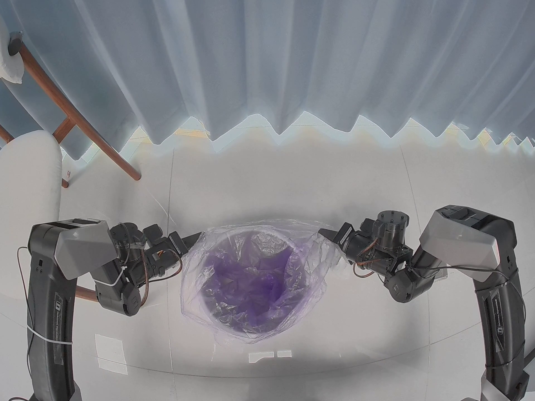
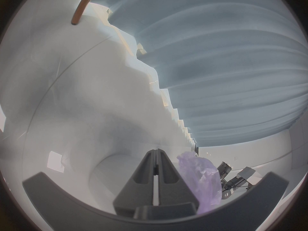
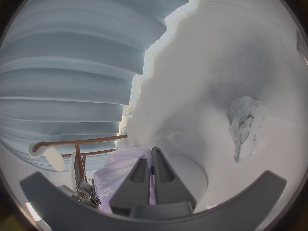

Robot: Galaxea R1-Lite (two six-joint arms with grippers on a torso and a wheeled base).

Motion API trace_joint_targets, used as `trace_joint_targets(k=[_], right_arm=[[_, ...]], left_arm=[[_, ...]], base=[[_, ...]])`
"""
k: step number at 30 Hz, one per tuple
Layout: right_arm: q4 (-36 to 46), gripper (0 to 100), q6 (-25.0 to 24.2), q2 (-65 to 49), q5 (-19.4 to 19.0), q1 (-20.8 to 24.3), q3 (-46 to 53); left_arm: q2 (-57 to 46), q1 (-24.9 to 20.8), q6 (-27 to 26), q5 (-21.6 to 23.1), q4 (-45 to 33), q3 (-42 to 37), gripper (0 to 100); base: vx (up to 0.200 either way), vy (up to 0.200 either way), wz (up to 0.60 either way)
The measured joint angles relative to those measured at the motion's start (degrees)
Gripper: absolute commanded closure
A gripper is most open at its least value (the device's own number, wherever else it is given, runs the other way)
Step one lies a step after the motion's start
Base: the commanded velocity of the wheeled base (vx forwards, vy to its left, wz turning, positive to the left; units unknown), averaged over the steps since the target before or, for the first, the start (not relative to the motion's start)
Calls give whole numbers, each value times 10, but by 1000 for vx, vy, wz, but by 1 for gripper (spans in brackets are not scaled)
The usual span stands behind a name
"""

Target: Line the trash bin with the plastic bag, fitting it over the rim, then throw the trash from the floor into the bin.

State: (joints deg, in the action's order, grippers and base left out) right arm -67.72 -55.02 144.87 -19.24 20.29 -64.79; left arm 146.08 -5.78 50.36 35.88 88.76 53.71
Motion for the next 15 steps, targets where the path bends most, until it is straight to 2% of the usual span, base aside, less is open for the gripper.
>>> trace_joint_targets(k=[3,4,6,7,11,15], right_arm=[[-4,100,-12,0,-1,1,3],[-4,0,-16,-1,-2,2,6],[-4,0,-25,-4,-2,2,13],[-4,0,-29,-5,-2,2,17],[-23,0,-60,-16,-2,2,40],[-71,0,-118,-44,-6,2,92]], left_arm=[[4,4,3,-2,0,0,100],[5,4,2,-3,0,0,100],[5,3,2,-3,0,-3,100],[5,4,2,-3,1,-5,0],[3,5,2,-5,1,-20,0],[-14,13,2,-18,1,-56,0]], base=[[0,0,0],[0,0,0],[0,0,0],[0,0,0],[0,0,0],[0,0,0]])
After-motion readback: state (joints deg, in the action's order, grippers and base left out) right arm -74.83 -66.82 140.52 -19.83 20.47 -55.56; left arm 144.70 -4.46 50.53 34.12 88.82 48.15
